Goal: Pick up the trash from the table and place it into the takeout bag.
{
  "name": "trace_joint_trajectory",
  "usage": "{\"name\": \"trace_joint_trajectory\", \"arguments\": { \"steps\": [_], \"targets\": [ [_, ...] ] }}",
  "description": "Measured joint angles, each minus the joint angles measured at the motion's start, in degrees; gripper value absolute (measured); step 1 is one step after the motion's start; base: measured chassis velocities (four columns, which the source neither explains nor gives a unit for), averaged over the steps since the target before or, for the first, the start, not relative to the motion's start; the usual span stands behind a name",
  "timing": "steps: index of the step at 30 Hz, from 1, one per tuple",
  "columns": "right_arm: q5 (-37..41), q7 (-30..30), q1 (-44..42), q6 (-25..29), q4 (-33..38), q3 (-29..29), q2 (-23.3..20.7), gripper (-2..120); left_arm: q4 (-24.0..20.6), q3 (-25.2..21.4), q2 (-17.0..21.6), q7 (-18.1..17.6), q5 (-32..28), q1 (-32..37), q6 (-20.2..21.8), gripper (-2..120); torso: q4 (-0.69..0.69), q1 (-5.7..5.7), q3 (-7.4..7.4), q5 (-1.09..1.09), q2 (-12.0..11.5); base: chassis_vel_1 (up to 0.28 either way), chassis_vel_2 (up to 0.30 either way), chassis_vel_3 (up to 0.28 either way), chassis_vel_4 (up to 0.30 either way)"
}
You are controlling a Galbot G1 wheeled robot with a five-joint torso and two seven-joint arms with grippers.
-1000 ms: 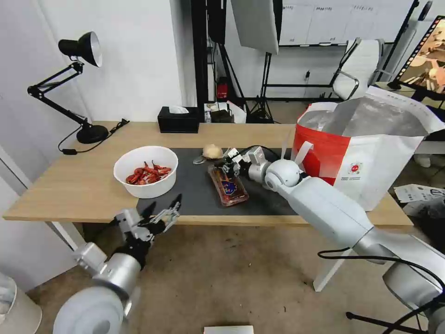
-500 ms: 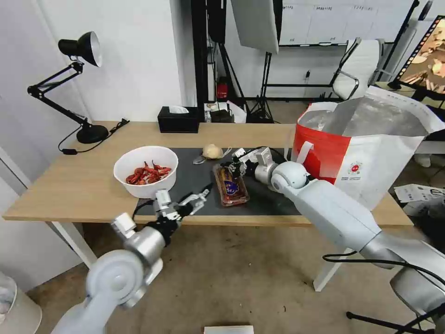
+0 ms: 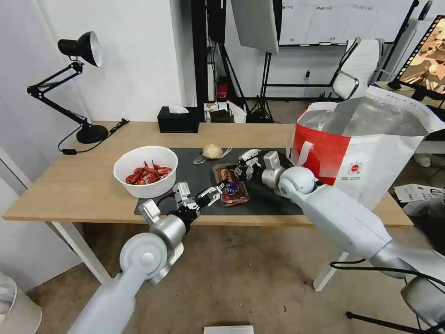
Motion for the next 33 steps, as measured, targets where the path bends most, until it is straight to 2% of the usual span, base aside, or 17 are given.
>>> {"name": "trace_joint_trajectory", "arguments": {
  "steps": [12, 15, 23, 33],
  "targets": [
    [0.05, 0.16, -0.59, 0.06, 0.84, 0.21, -0.81, 0, 4.66, 3.02, -1.02, -0.95, -1.62, -5.43, 0.44, 100, 0.00, 0.00, 0.00, -0.01, 0.00, 0.000, 0.000, 0.000, 0.000],
    [0.06, 0.31, -0.85, 0.06, 1.18, 0.47, -0.89, 0, 6.33, 3.52, -1.92, -3.41, -2.26, -7.53, 3.09, 100, 0.00, 0.00, 0.00, -0.01, 0.00, 0.000, 0.000, 0.000, 0.000],
    [0.07, 0.51, -1.00, 0.06, 1.30, 0.76, -0.55, 0, 10.92, 5.12, -3.13, -8.29, -4.93, -11.99, 5.84, 100, -0.01, 0.00, 0.00, 0.00, 0.00, 0.000, 0.000, 0.000, 0.000],
    [0.27, 0.72, -0.61, 0.06, 1.43, 0.67, -0.41, 0, 14.30, 5.53, -3.76, -10.84, -6.64, -13.96, 8.53, 100, 0.00, 0.01, 0.00, -0.01, 0.00, 0.000, 0.000, 0.000, 0.000]
  ]
}}
